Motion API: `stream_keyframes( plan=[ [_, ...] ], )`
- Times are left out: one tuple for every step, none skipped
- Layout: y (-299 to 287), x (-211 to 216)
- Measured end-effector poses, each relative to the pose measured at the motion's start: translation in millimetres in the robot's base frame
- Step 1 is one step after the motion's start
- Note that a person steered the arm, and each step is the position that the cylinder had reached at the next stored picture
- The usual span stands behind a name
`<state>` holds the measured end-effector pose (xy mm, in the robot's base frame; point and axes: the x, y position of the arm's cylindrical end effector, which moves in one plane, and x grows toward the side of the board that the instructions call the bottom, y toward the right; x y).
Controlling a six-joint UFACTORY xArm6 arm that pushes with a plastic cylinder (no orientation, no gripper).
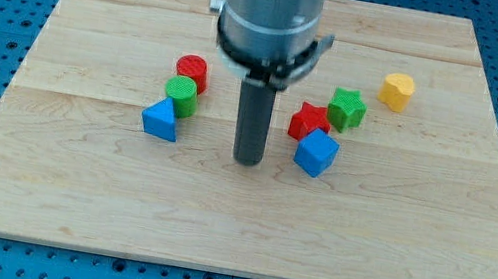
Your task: Move the blue cube right parallel to the blue triangle
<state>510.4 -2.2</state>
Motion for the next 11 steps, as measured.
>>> stream_keyframes(
  plan=[
    [67, 15],
    [132, 4],
    [127, -32],
    [87, -36],
    [66, -29],
    [50, -24],
    [57, -16],
    [54, -9],
    [42, -9],
    [41, -9],
    [33, -15]
  ],
)
